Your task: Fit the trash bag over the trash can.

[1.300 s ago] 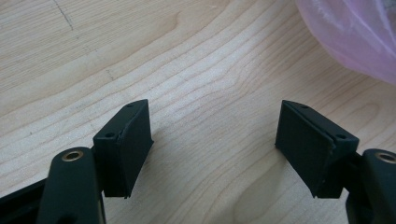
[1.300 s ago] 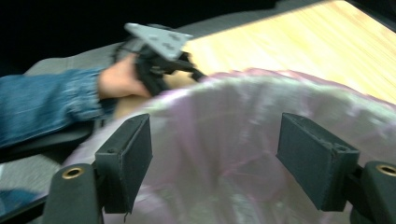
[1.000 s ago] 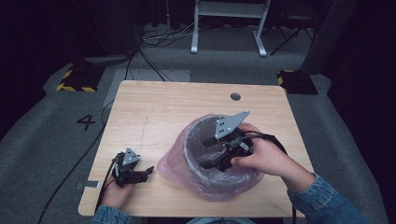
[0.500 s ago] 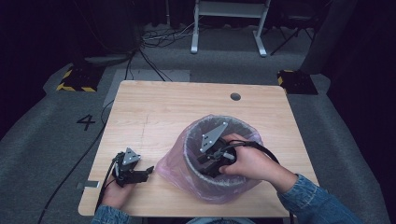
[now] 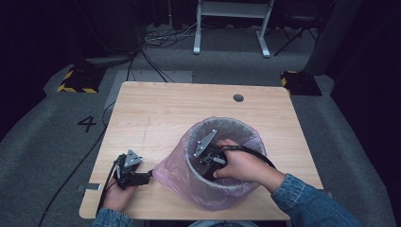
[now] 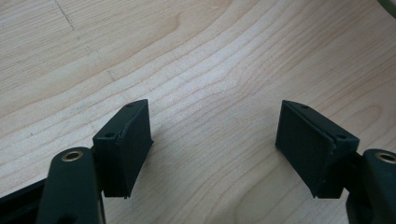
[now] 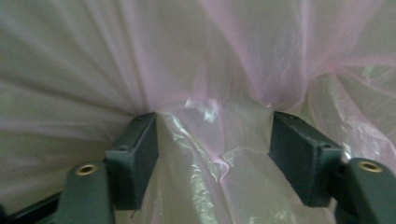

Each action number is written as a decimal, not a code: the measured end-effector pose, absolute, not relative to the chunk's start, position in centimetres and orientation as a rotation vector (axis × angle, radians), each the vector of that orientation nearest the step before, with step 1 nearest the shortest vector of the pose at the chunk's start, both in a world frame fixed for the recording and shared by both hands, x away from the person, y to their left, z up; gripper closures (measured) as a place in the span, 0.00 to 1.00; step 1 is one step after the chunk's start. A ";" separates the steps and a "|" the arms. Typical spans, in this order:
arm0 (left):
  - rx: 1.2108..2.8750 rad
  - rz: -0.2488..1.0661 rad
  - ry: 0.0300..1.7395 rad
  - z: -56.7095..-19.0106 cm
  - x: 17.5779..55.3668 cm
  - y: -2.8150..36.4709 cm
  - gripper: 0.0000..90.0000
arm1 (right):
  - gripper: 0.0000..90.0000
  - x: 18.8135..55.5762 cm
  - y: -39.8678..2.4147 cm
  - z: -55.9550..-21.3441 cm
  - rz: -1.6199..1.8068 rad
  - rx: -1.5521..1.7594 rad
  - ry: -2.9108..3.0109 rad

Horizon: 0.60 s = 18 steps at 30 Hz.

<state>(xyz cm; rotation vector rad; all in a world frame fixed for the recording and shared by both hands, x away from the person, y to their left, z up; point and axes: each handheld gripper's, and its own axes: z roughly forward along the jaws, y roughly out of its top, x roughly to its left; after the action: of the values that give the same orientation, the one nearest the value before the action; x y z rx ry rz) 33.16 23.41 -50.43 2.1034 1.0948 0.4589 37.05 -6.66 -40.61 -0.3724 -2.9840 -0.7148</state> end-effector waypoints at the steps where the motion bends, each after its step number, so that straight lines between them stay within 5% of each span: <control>1: 2.103 0.459 1.095 -50.4 33.2 23.4 0.30 | 0.31 37.1 -6.6 -40.8 -0.693 -0.400 -2.980; 18: 2.106 0.461 1.093 -50.4 33.2 23.4 0.30 | 0.29 37.6 -8.6 -35.3 -0.986 -0.462 -2.979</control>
<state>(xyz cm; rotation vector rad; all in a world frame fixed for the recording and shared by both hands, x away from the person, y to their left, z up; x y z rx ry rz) 33.16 23.42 -50.43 2.1056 1.0929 0.4613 37.59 -8.56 -35.31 -0.4618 -2.9788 -0.9856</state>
